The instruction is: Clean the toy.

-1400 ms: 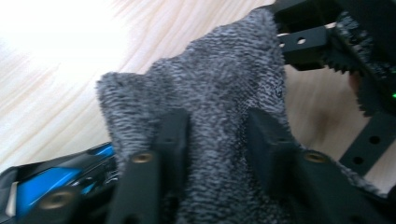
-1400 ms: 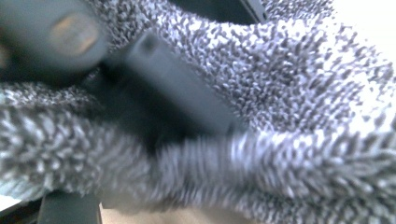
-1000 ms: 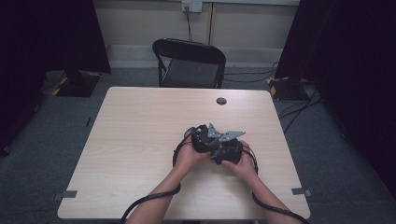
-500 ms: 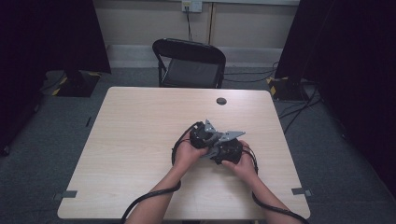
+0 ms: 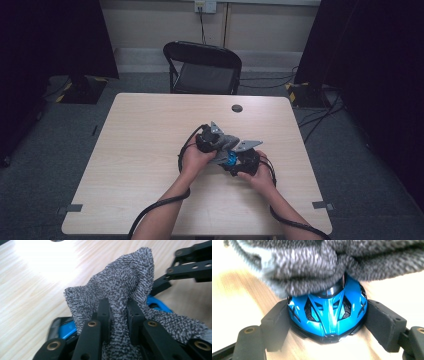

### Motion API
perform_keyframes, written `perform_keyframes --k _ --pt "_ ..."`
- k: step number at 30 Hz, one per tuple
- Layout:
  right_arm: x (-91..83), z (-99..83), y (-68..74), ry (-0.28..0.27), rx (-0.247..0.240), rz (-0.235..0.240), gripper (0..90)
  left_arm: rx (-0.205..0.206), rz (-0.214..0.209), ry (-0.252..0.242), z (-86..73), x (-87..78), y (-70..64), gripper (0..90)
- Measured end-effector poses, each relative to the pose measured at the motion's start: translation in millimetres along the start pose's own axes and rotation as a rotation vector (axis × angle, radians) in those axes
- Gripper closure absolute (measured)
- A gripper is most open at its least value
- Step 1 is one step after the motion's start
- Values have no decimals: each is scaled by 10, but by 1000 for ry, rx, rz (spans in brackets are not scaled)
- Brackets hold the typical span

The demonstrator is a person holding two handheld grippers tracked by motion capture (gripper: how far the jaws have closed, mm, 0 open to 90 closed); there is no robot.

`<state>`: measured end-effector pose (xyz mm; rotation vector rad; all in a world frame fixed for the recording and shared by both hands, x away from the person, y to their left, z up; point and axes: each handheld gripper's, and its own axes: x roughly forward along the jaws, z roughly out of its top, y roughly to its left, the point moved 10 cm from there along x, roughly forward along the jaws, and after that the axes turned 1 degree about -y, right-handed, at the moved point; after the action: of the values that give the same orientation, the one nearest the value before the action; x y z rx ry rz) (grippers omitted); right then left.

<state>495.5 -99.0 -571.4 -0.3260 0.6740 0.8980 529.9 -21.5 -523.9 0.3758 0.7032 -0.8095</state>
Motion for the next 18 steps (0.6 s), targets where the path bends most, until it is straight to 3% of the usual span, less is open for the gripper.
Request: perform_keyframes --k 18 --pt "1 1 -2 -1 -1 0 236 -37 34 0 -71 -20 221 766"
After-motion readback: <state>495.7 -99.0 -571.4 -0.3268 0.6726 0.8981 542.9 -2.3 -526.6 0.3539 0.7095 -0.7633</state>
